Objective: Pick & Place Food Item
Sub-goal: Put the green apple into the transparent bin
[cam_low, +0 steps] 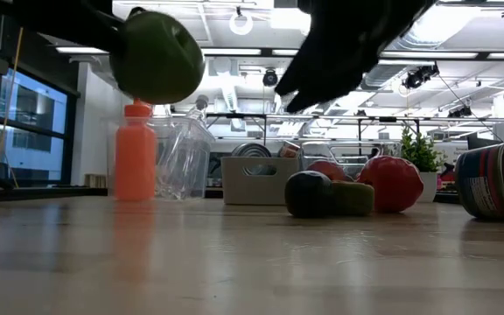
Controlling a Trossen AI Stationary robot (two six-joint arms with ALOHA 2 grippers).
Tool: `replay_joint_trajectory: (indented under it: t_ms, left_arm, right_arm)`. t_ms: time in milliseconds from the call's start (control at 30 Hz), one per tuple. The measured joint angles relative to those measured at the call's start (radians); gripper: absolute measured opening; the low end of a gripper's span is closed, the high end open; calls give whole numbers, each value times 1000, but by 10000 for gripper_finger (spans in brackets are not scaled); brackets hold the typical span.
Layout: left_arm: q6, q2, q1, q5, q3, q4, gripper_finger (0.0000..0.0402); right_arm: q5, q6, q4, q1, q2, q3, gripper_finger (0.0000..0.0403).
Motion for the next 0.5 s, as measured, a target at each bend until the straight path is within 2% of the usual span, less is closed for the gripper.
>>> replay_joint_trajectory:
  t_ms: [100, 267, 500]
  left_arm:
    - [-15, 0, 9, 0, 0, -21, 385]
    - [-34, 3, 12, 1, 0, -28, 385]
    - [-39, 3, 12, 5, 0, -31, 385]
  right_arm:
    - [-24, 0, 52, -19, 38, 1, 394]
    - [-50, -28, 115, -32, 83, 1, 389]
    - [-76, -10, 148, -33, 83, 1, 395]
